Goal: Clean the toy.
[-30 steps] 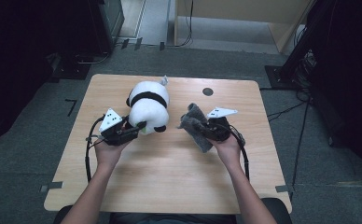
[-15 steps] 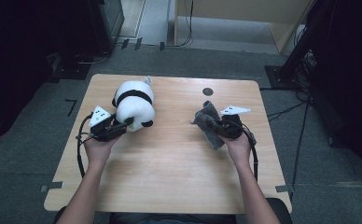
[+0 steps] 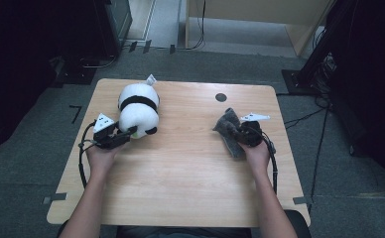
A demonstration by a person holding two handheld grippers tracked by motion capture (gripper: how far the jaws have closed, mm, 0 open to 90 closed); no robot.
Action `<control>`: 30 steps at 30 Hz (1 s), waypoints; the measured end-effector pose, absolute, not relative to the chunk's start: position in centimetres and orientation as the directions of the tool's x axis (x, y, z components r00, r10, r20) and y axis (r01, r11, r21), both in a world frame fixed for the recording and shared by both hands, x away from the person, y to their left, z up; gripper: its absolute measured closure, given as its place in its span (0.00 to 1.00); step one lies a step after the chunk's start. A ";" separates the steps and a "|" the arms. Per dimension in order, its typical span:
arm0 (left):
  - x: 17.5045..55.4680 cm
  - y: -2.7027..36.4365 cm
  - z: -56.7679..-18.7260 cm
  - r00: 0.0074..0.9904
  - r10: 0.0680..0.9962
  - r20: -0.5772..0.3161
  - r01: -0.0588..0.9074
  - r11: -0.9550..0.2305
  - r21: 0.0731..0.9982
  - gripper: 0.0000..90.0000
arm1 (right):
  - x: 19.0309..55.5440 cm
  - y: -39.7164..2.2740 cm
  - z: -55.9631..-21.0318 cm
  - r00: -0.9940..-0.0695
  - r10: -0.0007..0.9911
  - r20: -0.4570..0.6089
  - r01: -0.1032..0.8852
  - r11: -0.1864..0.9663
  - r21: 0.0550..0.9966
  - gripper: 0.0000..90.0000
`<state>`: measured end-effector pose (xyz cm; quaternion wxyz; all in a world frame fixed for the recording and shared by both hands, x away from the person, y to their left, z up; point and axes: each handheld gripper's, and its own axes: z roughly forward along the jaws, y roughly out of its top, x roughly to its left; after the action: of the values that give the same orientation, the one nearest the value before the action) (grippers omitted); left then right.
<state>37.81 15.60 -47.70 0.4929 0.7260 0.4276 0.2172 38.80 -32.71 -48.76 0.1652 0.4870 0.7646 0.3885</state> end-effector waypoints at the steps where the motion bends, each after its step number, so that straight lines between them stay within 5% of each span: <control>1: 37.9 15.6 -47.9 0.544 0.832 -0.108 0.412 -0.153 0.898 0.47 | 38.9 -32.7 -48.9 -0.472 0.873 0.122 0.617 0.228 0.753 0.84; 15: 38.3 15.5 -48.8 0.567 0.815 -0.118 0.450 -0.187 0.873 0.23 | 39.8 -33.5 -50.2 -0.448 0.884 0.132 0.644 0.217 0.733 0.68; 21: 38.1 14.9 -48.6 0.542 0.835 -0.093 0.461 -0.203 0.864 0.21 | 40.0 -33.6 -50.2 -0.425 0.896 0.128 0.667 0.214 0.714 0.50; 30: 38.0 14.8 -48.3 0.531 0.840 -0.108 0.491 -0.201 0.848 0.18 | 39.7 -33.2 -49.6 -0.412 0.905 0.110 0.671 0.219 0.709 0.40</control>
<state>37.97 14.83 -48.32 0.4501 0.7504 0.4436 0.1939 39.70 -33.25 -49.61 0.1663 0.5163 0.7628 0.3520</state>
